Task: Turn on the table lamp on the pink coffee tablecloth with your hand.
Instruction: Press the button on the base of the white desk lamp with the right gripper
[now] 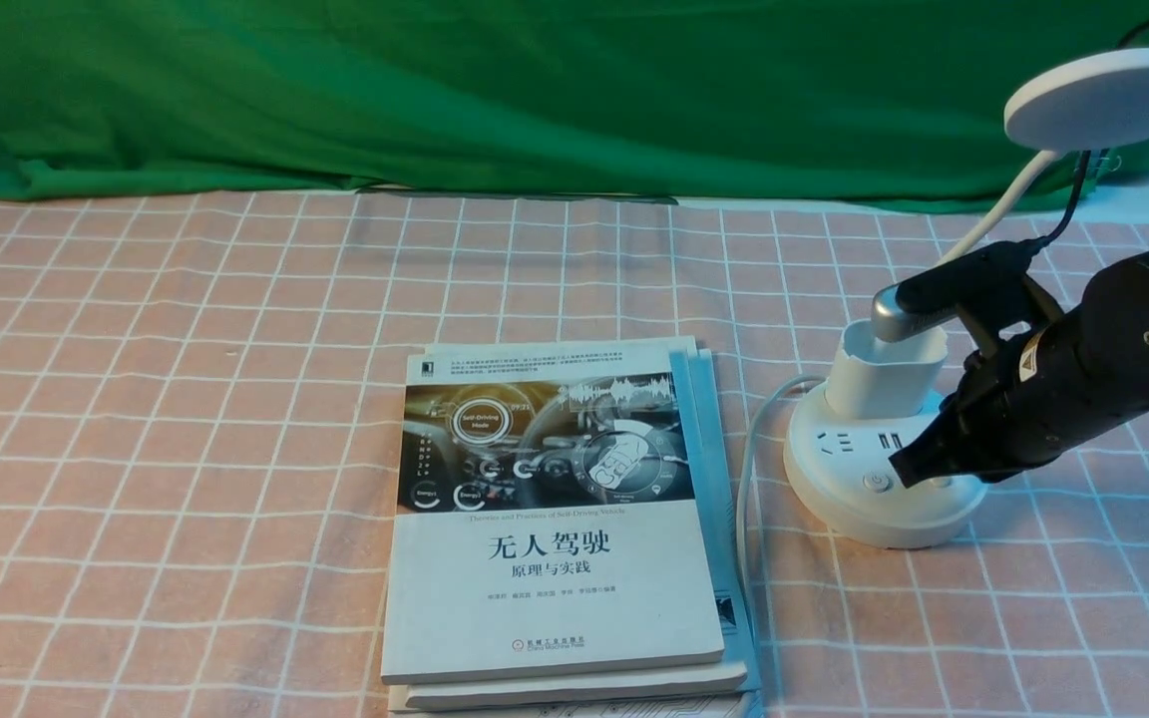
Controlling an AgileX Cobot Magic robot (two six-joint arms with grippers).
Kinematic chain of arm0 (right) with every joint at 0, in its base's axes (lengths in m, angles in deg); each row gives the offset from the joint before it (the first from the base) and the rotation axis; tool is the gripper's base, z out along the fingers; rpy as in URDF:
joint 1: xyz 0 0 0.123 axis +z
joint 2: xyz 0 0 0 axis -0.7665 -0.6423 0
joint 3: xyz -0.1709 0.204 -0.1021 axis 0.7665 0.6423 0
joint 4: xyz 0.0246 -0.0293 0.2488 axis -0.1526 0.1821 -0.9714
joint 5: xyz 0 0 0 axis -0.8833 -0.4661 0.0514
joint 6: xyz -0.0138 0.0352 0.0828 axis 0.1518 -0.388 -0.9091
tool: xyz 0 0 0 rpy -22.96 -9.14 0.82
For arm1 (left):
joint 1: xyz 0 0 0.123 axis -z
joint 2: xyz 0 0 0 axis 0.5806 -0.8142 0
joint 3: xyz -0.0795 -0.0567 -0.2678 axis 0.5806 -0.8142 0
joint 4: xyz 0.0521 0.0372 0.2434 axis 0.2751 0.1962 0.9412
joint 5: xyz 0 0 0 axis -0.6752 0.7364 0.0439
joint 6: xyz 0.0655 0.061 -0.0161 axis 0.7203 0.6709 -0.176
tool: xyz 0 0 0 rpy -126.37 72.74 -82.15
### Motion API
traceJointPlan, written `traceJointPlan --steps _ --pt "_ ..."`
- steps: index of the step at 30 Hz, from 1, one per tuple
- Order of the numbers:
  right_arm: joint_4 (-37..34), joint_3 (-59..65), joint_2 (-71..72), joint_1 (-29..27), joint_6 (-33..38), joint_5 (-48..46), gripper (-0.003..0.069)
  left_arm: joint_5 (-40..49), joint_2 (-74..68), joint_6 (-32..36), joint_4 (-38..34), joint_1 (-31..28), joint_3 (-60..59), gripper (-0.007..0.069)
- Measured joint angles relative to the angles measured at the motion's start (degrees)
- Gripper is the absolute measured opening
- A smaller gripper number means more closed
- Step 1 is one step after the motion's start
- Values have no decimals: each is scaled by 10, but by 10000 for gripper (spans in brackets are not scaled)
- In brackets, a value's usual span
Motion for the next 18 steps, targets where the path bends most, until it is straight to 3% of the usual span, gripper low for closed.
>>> traceJointPlan --steps 18 --pt "2 -2 -27 -1 -1 4 28 0 0 0 3 0 0 21"
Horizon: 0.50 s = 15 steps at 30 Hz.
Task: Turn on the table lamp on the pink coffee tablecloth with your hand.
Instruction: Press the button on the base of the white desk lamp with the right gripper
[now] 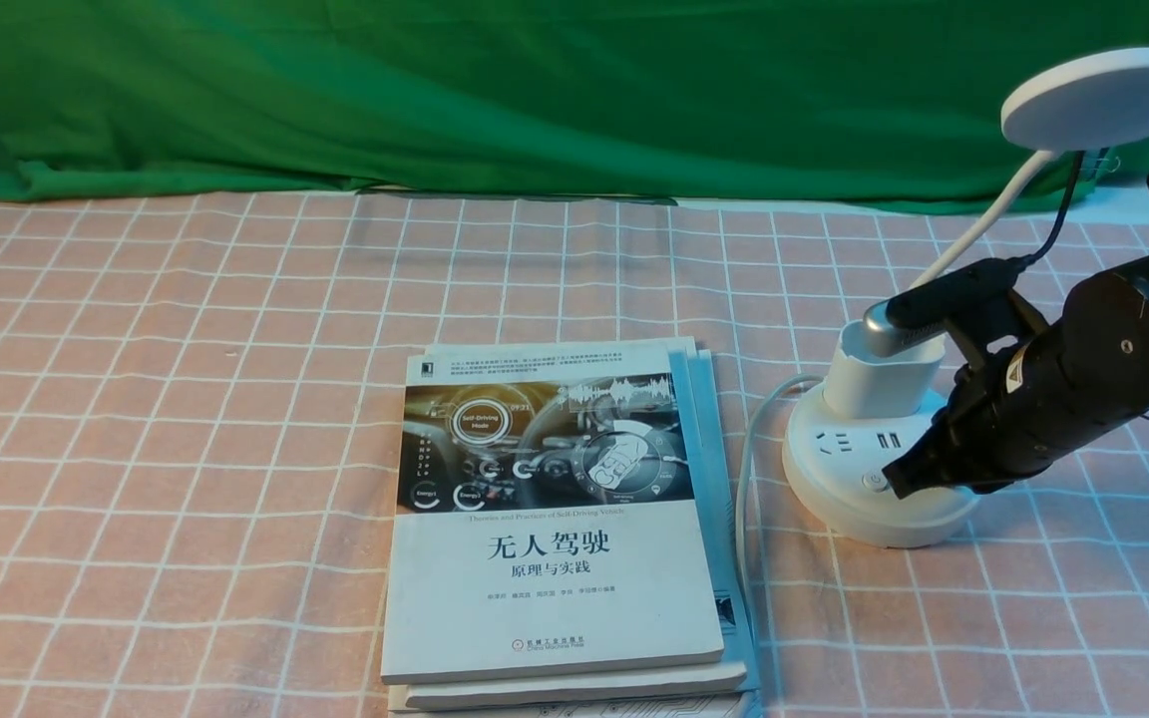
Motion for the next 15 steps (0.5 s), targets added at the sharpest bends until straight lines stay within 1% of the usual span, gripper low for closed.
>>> traceJointPlan --steps 10,12,15 --pt "-1 1 17 1 0 -15 28 0 0 0 0 0 0 21" --pt "-2 4 39 1 0 -31 28 0 0 0 0 0 0 21" --pt "-2 19 123 1 -7 -56 28 0 0 0 0 0 0 21"
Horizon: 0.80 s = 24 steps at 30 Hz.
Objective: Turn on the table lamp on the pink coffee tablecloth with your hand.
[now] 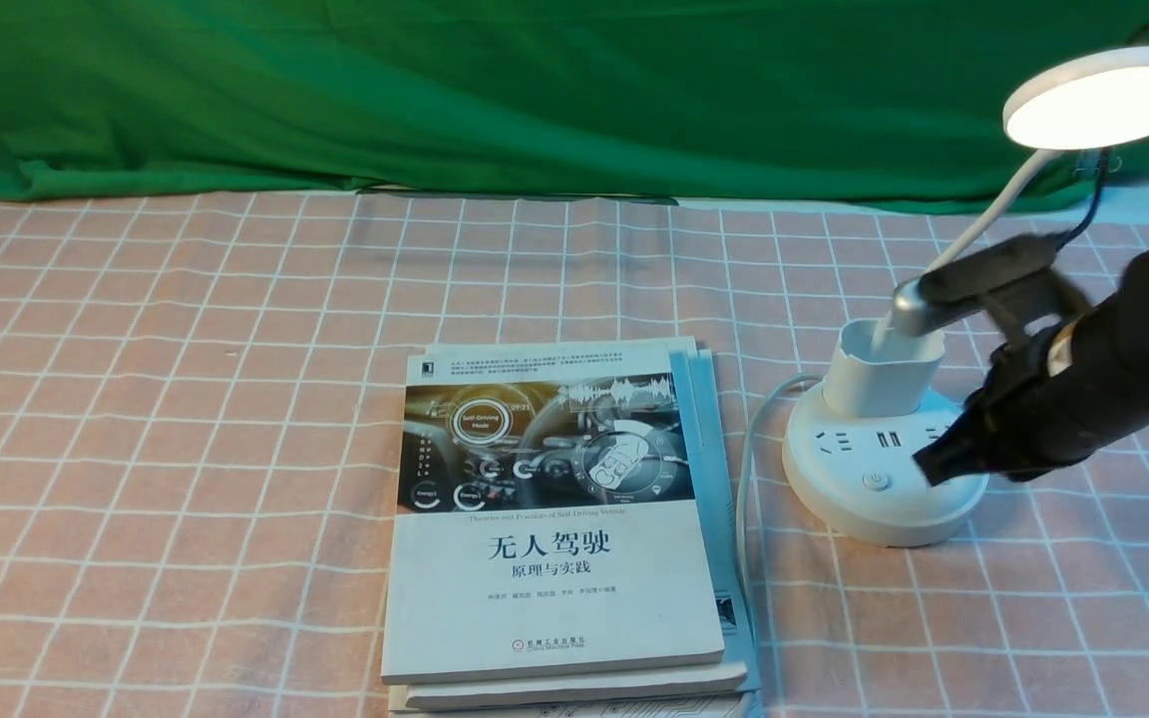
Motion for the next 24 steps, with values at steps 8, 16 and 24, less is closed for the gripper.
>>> traceJointPlan --steps 8,16,24 --pt "-1 136 209 0 -40 6 28 0 0 0 0 0 0 21" --pt "-1 229 515 0 -113 75 31 0 0 0 0 0 0 21" --pt "-2 266 670 0 -167 66 43 0 0 0 0 0 0 21"
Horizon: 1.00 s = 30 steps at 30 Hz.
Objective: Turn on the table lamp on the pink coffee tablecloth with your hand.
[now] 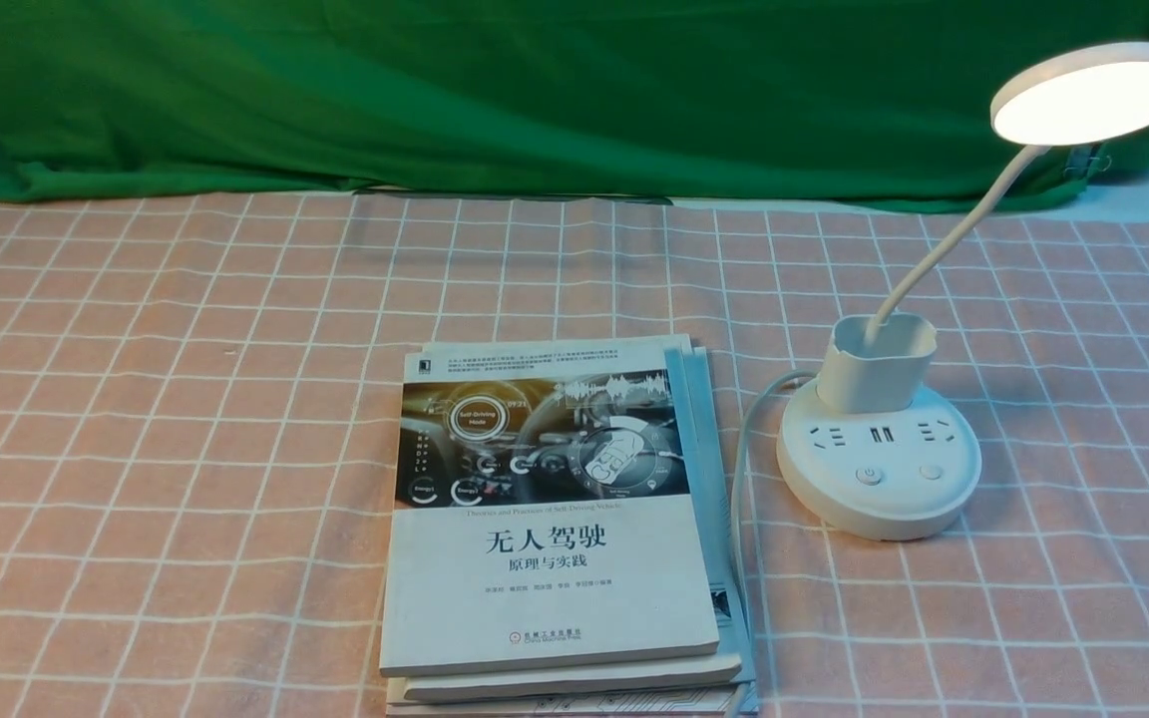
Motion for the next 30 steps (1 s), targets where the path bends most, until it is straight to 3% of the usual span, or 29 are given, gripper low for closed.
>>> traceJointPlan --steps 8,12,17,23,30 --pt "3 49 48 0 43 13 59 0 0 0 0 0 0 21" --pt "4 106 73 -4 48 76 76 0 0 0 1 0 0 21" --pt "4 203 150 -68 52 158 89 0 0 0 1 0 0 21" --pt "4 299 214 -167 52 173 97 0 0 0 1 0 0 21" --pt "4 309 216 -189 52 150 115 1 0 0 1 0 0 21"
